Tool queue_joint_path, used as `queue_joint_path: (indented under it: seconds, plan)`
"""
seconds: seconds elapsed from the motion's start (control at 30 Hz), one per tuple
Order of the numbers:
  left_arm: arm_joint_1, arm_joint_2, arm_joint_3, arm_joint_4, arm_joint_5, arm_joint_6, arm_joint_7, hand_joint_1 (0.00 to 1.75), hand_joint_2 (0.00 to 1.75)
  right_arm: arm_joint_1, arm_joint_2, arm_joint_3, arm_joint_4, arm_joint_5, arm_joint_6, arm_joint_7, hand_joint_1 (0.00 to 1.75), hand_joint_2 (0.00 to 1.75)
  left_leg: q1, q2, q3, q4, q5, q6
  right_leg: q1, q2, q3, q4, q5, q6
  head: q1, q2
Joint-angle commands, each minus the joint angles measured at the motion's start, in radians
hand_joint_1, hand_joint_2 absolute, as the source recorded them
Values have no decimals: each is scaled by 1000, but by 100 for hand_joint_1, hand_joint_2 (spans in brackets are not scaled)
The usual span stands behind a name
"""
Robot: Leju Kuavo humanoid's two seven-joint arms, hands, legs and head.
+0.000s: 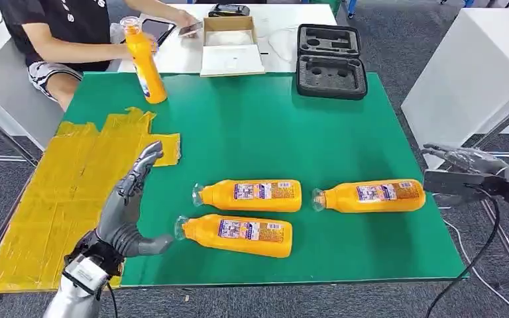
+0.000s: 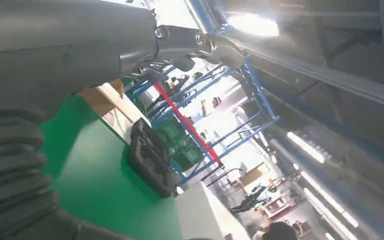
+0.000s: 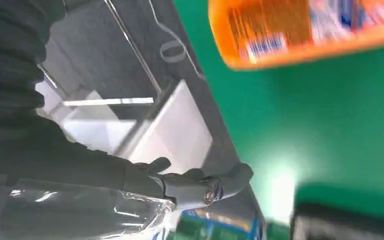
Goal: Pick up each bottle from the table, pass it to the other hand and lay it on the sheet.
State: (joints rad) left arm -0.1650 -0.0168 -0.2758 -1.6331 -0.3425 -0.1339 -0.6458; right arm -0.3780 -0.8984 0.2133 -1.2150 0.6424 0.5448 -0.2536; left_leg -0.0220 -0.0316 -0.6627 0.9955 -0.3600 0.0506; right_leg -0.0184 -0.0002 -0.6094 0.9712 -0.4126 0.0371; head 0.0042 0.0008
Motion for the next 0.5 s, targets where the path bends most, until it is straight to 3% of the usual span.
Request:
queue_joint_path:
  seconds: [0.03, 0.37, 0.5]
  plan:
    - [-67, -24, 32, 119, 16, -11, -11, 0, 175, 88, -29, 30, 45, -20, 14, 19, 0, 175, 2, 1, 5, 0, -2, -3, 2, -1, 7, -2, -3, -1, 0, 0]
    - [-71, -25, 32, 126, 19, -14, -12, 0, 175, 86, -15, 25, 48, -24, 19, 23, 0, 175, 2, 3, 6, 0, -4, -5, 2, 1, 7, -2, -3, 0, 0, 0]
    - [-75, -33, 45, 135, 24, -18, -11, 0, 175, 56, 50, 72, 92, 25, -32, -5, 0, 175, 3, 4, 8, 0, -4, -5, 3, 2, 10, -4, -3, -1, 0, 0]
